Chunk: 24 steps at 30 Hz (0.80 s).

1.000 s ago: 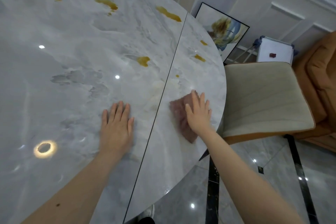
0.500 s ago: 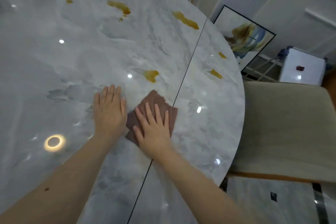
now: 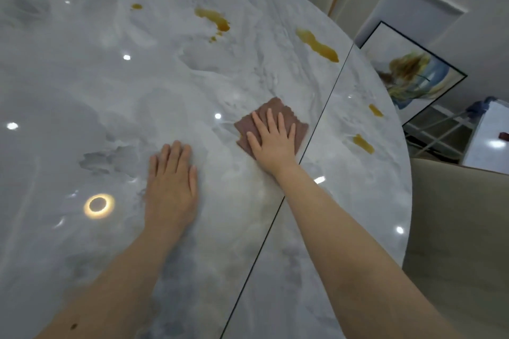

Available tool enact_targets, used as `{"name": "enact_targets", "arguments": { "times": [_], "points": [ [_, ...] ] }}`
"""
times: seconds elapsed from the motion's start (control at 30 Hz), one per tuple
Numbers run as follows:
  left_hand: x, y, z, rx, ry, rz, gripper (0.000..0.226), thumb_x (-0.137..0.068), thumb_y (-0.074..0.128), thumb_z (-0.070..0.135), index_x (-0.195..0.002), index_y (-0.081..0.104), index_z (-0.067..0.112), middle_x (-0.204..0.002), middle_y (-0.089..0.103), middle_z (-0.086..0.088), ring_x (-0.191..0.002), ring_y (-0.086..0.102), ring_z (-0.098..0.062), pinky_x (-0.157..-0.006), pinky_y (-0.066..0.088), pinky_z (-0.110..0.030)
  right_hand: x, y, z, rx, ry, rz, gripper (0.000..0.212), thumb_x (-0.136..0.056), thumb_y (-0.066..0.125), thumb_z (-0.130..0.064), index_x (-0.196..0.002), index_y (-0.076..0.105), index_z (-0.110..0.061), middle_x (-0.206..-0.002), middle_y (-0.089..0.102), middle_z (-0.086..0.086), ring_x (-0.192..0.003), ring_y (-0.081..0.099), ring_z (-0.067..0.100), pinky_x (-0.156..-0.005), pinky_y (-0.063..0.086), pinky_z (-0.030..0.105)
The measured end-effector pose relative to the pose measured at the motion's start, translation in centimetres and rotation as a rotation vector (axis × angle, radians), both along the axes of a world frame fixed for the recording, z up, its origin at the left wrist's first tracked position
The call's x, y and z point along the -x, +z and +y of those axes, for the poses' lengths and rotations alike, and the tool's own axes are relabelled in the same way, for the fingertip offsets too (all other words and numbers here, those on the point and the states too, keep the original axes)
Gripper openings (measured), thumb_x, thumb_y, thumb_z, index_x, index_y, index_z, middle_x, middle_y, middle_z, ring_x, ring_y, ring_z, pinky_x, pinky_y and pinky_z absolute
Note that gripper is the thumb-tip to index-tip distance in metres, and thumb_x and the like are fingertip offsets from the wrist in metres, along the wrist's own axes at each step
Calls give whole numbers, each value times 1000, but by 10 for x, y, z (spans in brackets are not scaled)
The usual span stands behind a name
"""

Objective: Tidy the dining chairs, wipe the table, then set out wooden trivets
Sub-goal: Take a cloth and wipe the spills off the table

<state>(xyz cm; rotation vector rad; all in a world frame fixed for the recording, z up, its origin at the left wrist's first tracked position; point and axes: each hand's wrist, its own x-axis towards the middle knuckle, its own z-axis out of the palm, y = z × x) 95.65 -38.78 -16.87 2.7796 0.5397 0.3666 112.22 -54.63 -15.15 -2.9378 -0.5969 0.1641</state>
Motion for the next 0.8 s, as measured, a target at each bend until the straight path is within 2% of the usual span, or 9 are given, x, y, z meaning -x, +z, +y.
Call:
{"name": "enact_targets", "arguments": {
  "times": [0.13, 0.23, 0.3, 0.37, 0.43, 0.5, 0.57, 0.67, 0.8],
  "points": [
    [1, 1, 2, 13, -1, 3, 53, -96, 24, 28, -137, 47, 3, -143, 44, -17, -135, 37, -33, -114, 16, -42, 29, 0, 28, -33, 351, -30, 52, -97, 25, -51, -148, 22, -41, -160, 13, -7, -148, 5, 22, -118, -1, 51],
    [1, 4, 2, 29, 1, 22, 54, -96, 22, 28, -137, 46, 4, -144, 43, -16, -136, 37, -31, -115, 17, -42, 78, 0, -11, -33, 591, -25, 53, -96, 27, -52, -148, 23, -42, -159, 15, -8, -148, 6, 22, -118, -2, 49],
    [0, 5, 1, 33, 8, 26, 54, -96, 22, 28, -137, 47, 3, -143, 44, -16, -135, 37, -32, -114, 16, -41, 89, -2, -47, -6, 674, -18, 53, -97, 29, -53, -147, 20, -43, -159, 14, -10, -148, 4, 19, -118, -2, 47],
    [0, 6, 1, 28, 13, 35, 54, -96, 22, 27, -137, 47, 3, -143, 44, -16, -135, 37, -32, -114, 16, -42, 68, -1, -66, 7, 620, -32, 54, -95, 28, -57, -147, 22, -45, -158, 15, -12, -148, 4, 17, -118, 2, 49],
    [0, 6, 0, 18, 16, 42, 54, -96, 22, 27, -137, 47, 3, -143, 44, -16, -135, 38, -32, -114, 17, -42, 35, 1, -61, 3, 448, -17, 57, -92, 24, -61, -147, 21, -46, -158, 14, -13, -148, 4, 17, -117, 5, 53],
    [-1, 6, -1, 13, 19, 38, 54, -96, 23, 28, -136, 47, 3, -143, 45, -16, -135, 38, -32, -114, 17, -42, 6, 3, -35, -23, 300, -12, 58, -90, 20, -63, -147, 19, -47, -159, 11, -12, -148, 2, 18, -117, 1, 53],
    [-1, 5, 0, 11, 15, 28, 53, -96, 23, 28, -137, 47, 3, -144, 44, -15, -135, 37, -31, -114, 16, -42, -11, 2, 6, -25, 226, -1, 56, -94, 24, -60, -147, 17, -46, -160, 7, -11, -148, -1, 20, -117, -5, 52],
    [0, 4, 0, 36, 30, -2, 53, -97, 22, 27, -138, 45, 2, -145, 43, -15, -137, 36, -29, -115, 16, -40, 0, 0, 53, -34, 288, -25, 54, -97, 31, -54, -148, 19, -43, -160, 9, -8, -148, 0, 21, -117, -6, 52],
    [1, 3, 1, 67, 45, -47, 51, -97, 26, 23, -135, 47, -3, -140, 48, -17, -133, 42, -29, -114, 21, -41, 54, -4, 22, -110, 610, -45, 49, -98, 28, -46, -145, 36, -34, -155, 28, -6, -146, 17, 18, -118, 4, 44]
  ]
}}
